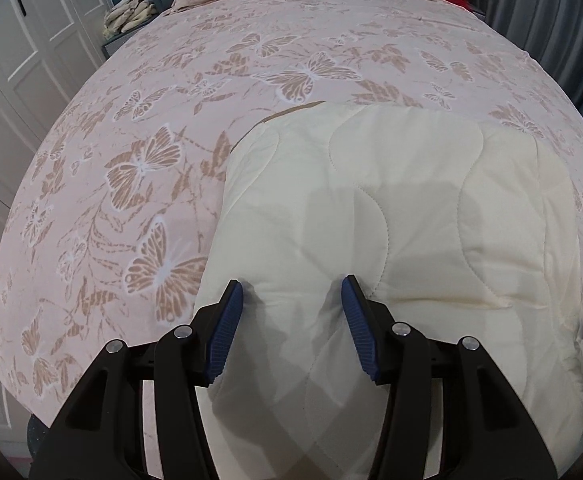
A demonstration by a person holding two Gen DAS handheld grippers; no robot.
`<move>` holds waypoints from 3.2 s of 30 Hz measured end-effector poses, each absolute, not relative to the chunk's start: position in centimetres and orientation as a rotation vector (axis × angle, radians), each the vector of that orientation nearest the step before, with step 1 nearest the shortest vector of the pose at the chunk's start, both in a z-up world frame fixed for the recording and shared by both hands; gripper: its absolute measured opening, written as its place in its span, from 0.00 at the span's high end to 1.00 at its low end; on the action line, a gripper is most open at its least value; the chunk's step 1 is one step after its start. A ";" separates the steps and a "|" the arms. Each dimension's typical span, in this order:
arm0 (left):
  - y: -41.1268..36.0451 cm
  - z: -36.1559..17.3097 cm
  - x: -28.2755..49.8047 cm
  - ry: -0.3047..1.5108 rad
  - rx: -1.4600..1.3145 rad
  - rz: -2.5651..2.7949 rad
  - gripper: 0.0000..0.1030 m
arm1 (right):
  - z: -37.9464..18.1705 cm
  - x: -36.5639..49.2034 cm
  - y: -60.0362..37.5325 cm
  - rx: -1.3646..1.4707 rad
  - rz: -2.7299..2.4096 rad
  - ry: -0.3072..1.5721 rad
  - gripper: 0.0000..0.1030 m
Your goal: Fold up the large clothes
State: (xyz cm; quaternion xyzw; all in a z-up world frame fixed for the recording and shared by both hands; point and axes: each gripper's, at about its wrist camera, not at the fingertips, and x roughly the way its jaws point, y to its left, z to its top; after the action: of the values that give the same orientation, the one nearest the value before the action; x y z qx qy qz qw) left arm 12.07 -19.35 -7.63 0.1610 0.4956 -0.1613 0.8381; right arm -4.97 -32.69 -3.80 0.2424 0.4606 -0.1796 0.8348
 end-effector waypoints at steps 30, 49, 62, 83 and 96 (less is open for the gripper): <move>-18.1 -8.1 9.0 1.077 0.364 -0.341 0.51 | -12.5 -4.2 -31.7 0.550 -0.386 1.135 1.00; -12.8 -6.0 11.7 1.101 0.148 -0.328 0.27 | -7.6 -6.2 -32.8 0.583 -0.442 0.984 0.57; -6.5 -13.1 13.8 1.409 -0.367 -0.524 0.04 | -13.6 -6.8 -34.0 0.931 -0.287 1.007 0.14; -12.5 -0.2 10.5 1.071 0.001 -0.677 0.40 | -4.5 -4.6 -29.9 0.689 -0.228 0.871 0.71; -7.4 11.3 7.9 0.779 -0.006 -0.695 0.40 | 6.7 -7.4 -25.0 0.469 -0.224 0.632 0.74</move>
State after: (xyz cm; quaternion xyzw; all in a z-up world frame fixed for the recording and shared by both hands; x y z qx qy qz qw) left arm 7.92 -7.44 11.30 -0.0027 0.3721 -0.3318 0.8669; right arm -7.39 -24.97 6.68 0.2281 0.3071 -0.1088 0.9175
